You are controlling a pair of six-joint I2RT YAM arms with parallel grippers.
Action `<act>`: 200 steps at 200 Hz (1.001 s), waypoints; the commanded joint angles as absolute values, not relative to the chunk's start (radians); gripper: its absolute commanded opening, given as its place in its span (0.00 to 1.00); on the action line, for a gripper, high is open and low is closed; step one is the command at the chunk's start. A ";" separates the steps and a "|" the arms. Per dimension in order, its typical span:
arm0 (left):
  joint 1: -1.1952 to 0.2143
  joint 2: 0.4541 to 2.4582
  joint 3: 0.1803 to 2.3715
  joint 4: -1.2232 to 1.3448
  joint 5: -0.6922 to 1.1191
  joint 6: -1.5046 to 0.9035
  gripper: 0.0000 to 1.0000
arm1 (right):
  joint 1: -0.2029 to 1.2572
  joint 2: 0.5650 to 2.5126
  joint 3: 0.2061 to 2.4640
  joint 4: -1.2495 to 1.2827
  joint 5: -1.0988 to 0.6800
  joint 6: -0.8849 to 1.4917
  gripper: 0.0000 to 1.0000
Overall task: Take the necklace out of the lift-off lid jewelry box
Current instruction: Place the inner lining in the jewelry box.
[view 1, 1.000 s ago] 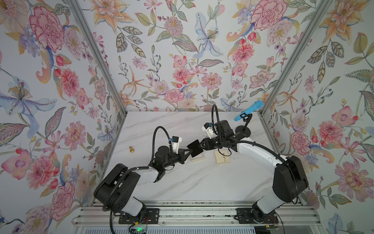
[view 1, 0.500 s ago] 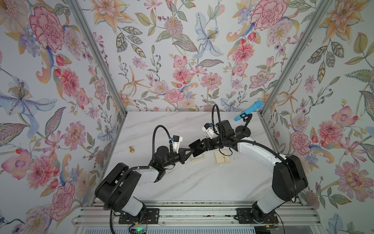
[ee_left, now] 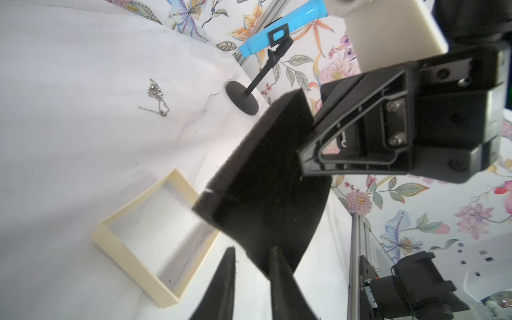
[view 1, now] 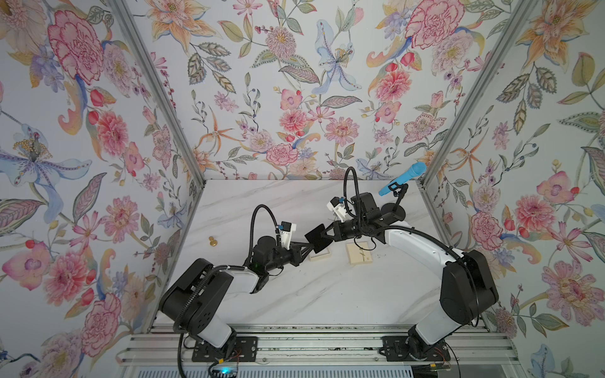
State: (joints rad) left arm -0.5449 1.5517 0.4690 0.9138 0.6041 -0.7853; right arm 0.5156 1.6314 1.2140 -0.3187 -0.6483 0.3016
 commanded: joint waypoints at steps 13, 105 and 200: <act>-0.535 1.410 0.504 0.635 0.443 -0.647 0.40 | 0.513 1.654 1.219 -0.321 -0.568 0.350 0.00; -0.532 1.318 0.566 0.361 0.175 -0.549 0.40 | 0.572 1.827 1.311 -0.339 -0.408 0.479 0.00; -0.615 1.461 0.665 0.353 0.112 -0.511 0.39 | 0.580 1.902 1.326 -0.338 -0.360 0.549 0.00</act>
State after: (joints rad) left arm -0.5957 1.4292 0.6239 0.3729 0.1482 -0.5362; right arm 0.5747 1.8740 1.3018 -0.3271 -0.3824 0.5117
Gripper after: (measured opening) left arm 0.389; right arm 0.048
